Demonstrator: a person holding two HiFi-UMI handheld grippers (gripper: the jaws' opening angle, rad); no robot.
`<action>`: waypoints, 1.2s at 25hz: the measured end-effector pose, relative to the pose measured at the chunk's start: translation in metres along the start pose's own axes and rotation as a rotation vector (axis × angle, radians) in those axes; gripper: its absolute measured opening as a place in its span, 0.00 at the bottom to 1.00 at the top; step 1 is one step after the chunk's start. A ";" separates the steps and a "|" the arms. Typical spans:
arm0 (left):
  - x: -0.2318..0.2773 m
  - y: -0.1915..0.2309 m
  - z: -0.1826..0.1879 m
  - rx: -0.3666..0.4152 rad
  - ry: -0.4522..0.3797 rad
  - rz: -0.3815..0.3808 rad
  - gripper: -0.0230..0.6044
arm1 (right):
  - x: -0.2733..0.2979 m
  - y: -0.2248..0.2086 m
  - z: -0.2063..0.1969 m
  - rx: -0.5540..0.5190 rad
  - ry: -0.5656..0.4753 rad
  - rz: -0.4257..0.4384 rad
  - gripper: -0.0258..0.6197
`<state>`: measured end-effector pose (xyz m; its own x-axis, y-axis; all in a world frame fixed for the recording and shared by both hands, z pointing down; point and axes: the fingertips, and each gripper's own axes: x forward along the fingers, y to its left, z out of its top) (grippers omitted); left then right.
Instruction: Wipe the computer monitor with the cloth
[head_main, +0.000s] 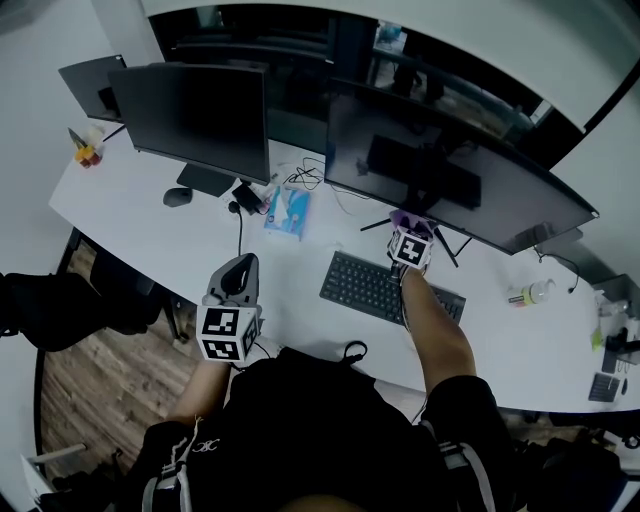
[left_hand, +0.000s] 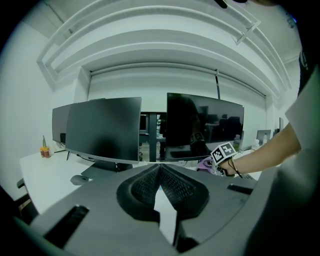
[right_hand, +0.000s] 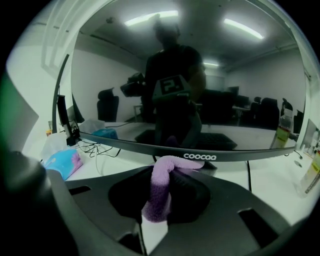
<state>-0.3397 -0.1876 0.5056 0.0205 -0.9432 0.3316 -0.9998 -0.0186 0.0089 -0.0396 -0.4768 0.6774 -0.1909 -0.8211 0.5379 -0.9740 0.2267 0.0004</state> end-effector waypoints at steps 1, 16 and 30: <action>0.001 0.002 -0.001 -0.002 0.001 0.000 0.06 | 0.003 0.008 0.000 -0.009 -0.005 0.018 0.19; 0.005 0.033 -0.011 -0.043 0.007 0.032 0.06 | 0.011 0.078 0.009 -0.064 -0.015 0.108 0.20; 0.008 0.072 -0.024 -0.109 0.020 0.060 0.06 | 0.019 0.187 0.026 -0.164 -0.044 0.267 0.20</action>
<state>-0.4112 -0.1886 0.5320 -0.0384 -0.9346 0.3536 -0.9931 0.0750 0.0904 -0.2284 -0.4641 0.6657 -0.4462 -0.7423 0.4999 -0.8566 0.5160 0.0014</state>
